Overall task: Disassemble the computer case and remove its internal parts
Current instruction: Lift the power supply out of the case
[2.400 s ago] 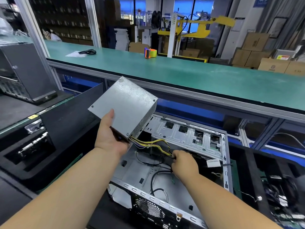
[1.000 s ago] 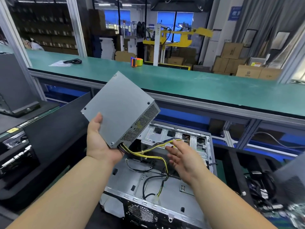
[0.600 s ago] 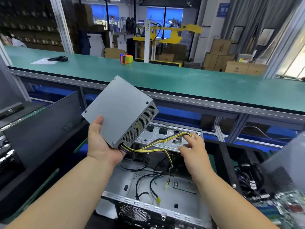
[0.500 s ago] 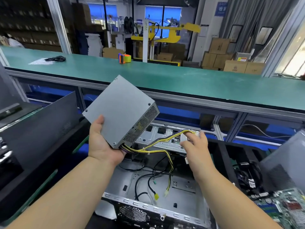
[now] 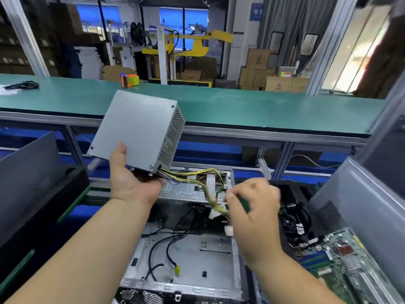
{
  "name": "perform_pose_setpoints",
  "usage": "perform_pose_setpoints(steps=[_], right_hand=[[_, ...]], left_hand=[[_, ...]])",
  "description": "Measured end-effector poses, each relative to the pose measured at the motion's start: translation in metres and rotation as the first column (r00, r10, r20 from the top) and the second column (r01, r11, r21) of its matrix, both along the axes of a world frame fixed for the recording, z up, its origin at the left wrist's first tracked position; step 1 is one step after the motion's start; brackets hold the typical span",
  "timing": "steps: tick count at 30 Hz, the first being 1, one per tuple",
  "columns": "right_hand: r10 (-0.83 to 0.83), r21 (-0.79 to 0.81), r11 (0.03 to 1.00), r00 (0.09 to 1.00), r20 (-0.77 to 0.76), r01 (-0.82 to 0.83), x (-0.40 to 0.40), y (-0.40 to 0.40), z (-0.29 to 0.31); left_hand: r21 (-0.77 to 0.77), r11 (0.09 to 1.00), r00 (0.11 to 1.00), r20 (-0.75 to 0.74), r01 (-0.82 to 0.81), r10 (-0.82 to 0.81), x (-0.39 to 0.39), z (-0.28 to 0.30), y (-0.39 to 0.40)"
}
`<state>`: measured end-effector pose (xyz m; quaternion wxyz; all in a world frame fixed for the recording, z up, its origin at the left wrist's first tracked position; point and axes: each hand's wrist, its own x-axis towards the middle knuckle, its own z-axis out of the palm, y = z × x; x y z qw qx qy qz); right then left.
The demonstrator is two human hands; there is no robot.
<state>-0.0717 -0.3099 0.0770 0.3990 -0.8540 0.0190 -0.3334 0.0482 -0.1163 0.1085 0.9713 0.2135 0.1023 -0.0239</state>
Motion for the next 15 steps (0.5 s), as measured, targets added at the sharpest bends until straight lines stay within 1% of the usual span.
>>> perform_pose_setpoints(steps=[1, 2, 3, 4, 5, 6, 7, 9, 11, 12, 13, 14, 15], right_hand=[[0.096, 0.013, 0.995, 0.994, -0.049, -0.096, -0.001, -0.003, -0.002], [0.208, 0.111, 0.975, 0.964, -0.164, -0.191, 0.000, -0.005, -0.002], [0.310, 0.255, 0.937, 0.904, -0.296, -0.238, 0.002, -0.009, 0.000], [0.392, 0.405, 0.887, 0.824, -0.409, -0.221, 0.007, -0.015, 0.002], [0.472, 0.545, 0.819, 0.749, -0.464, -0.179, 0.011, -0.023, 0.002], [0.545, 0.667, 0.733, 0.705, -0.453, -0.137, 0.016, -0.032, 0.001], [0.588, 0.765, 0.637, 0.702, -0.402, -0.095, 0.020, -0.041, 0.001], [0.600, 0.904, 0.428, 0.755, -0.267, -0.021, 0.026, -0.062, 0.003], [0.554, 0.978, 0.209, 0.821, -0.138, 0.024, 0.030, -0.084, 0.009], [0.515, 0.992, 0.118, 0.852, -0.094, 0.038, 0.032, -0.096, 0.013], [0.484, 0.997, 0.055, 0.872, -0.065, 0.044, 0.033, -0.109, 0.018], [0.478, 0.999, 0.028, 0.877, -0.051, 0.043, 0.034, -0.122, 0.025], [0.499, 0.999, 0.032, 0.865, -0.049, 0.039, 0.034, -0.134, 0.031]], left_hand=[[-0.004, 1.000, 1.000, 0.003, 0.014, -0.014, 0.000, 0.000, -0.008], [-0.011, 0.999, 0.999, 0.011, 0.037, -0.037, -0.001, 0.000, -0.017], [-0.011, 0.998, 0.998, 0.016, 0.062, -0.062, -0.002, 0.000, -0.026], [-0.003, 0.997, 0.996, 0.017, 0.083, -0.082, -0.004, 0.000, -0.035], [0.009, 0.995, 0.995, 0.016, 0.098, -0.098, -0.006, 0.000, -0.045], [0.021, 0.994, 0.994, 0.017, 0.112, -0.112, -0.008, -0.001, -0.054], [0.035, 0.991, 0.991, 0.020, 0.128, -0.129, -0.011, -0.003, -0.062], [0.063, 0.982, 0.982, 0.043, 0.179, -0.181, -0.016, -0.007, -0.078], [0.080, 0.972, 0.973, 0.039, 0.222, -0.226, -0.019, -0.011, -0.091], [0.096, 0.967, 0.971, 0.028, 0.235, -0.238, -0.020, -0.012, -0.097], [0.119, 0.962, 0.968, 0.019, 0.247, -0.251, -0.022, -0.013, -0.102], [0.149, 0.953, 0.963, 0.015, 0.263, -0.268, -0.023, -0.014, -0.108], [0.177, 0.942, 0.956, 0.020, 0.284, -0.292, -0.026, -0.016, -0.115]])
